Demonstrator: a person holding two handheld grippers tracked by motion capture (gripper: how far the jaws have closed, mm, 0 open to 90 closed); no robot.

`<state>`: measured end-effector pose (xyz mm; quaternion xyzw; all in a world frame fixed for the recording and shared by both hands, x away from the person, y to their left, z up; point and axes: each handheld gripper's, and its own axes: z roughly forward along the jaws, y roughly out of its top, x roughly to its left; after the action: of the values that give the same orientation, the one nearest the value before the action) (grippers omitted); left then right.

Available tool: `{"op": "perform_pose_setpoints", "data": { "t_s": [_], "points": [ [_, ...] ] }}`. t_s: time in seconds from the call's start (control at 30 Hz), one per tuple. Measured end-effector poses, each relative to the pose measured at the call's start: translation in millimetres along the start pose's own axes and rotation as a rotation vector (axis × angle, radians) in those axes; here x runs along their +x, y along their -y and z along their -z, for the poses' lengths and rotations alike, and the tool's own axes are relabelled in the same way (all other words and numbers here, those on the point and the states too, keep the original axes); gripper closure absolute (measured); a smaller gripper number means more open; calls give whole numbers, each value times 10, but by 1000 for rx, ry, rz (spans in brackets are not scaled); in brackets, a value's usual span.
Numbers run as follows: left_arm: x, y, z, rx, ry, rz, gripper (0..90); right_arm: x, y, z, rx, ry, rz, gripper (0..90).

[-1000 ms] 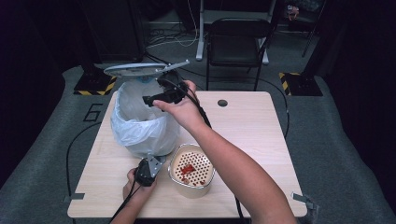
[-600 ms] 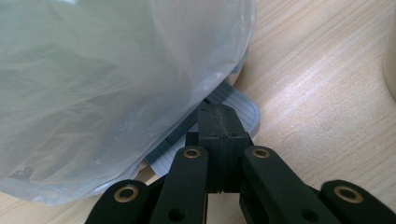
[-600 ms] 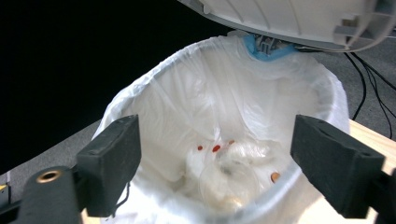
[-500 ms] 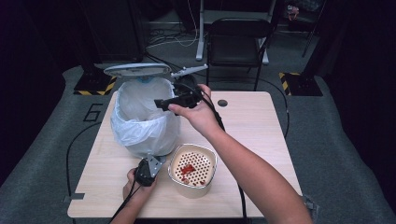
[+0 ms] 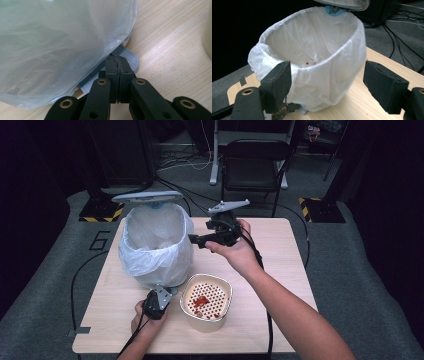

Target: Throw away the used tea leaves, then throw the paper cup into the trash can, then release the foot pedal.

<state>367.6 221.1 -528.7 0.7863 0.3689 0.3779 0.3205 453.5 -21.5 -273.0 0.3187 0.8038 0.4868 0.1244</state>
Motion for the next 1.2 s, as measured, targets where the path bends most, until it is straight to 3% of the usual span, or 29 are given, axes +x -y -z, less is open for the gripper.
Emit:
{"op": "perform_pose_setpoints", "data": {
  "t_s": [0.17, 0.2, 0.3, 0.37, 0.4, 0.47, 0.5, 0.63, 0.73, 0.93, 0.97, 1.03, 1.07, 1.2],
  "points": [
    [123, 19, 19, -21, 61, 82, 841, -109, 113, 167, -10, 35, -10, 236],
    [119, 19, 18, -21, 83, 121, 796, -144, 143, 207, -11, 41, -18, 236],
    [176, -25, 54, 10, 128, 116, 791, -223, 222, 297, -14, 54, -40, 237],
    [191, -56, 80, 51, 163, 97, 708, -292, 298, 355, -17, 67, -57, 241],
    [196, -69, 104, 56, 163, 75, 678, -321, 333, 377, -11, 73, -62, 241],
    [216, -106, 176, 46, 196, 72, 667, -373, 403, 426, -11, 92, -71, 241],
    [220, -125, 208, 43, 216, 92, 653, -394, 426, 444, -13, 97, -73, 242],
    [294, -186, 362, 38, 257, 97, 598, -473, 539, 550, -24, 116, -90, 246],
    [357, -188, 439, 46, 283, 138, 553, -528, 631, 606, -4, 133, -104, 249],
    [519, -120, 555, 49, 304, 177, 487, -619, 825, 726, -3, 167, -113, 252],
    [550, -97, 573, 53, 311, 211, 477, -624, 851, 737, -2, 175, -109, 252],
    [642, -61, 613, 55, 314, 214, 464, -627, 925, 762, 8, 196, -91, 255],
    [675, -45, 628, 54, 310, 213, 464, -629, 975, 772, 12, 205, -81, 259],
    [794, 59, 708, 67, 280, 273, 453, -636, 1140, 783, 20, 226, -71, 259]
  ]
}}
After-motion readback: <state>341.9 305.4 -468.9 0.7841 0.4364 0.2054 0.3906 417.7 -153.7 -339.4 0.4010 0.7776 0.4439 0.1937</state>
